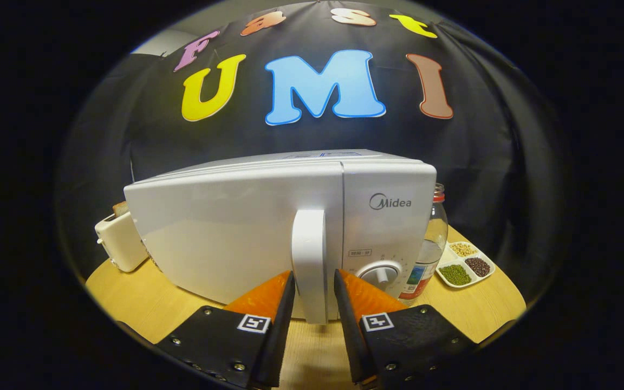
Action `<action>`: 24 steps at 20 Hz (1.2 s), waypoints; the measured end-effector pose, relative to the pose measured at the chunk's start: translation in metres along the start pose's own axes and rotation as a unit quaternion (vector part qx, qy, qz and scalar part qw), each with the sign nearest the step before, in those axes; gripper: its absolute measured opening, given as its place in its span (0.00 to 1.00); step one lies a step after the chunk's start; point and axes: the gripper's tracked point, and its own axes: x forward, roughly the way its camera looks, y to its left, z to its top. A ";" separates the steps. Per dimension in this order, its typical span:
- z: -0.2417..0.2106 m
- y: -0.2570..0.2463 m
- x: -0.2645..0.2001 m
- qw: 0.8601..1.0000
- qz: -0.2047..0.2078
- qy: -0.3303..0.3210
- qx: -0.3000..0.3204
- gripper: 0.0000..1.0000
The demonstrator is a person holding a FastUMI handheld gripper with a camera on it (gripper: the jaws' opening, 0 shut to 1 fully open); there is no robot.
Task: Open the microwave, put the food inside, and close the microwave door.
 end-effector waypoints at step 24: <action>-0.031 0.039 -0.085 0.999 -0.006 0.024 -0.029 0.08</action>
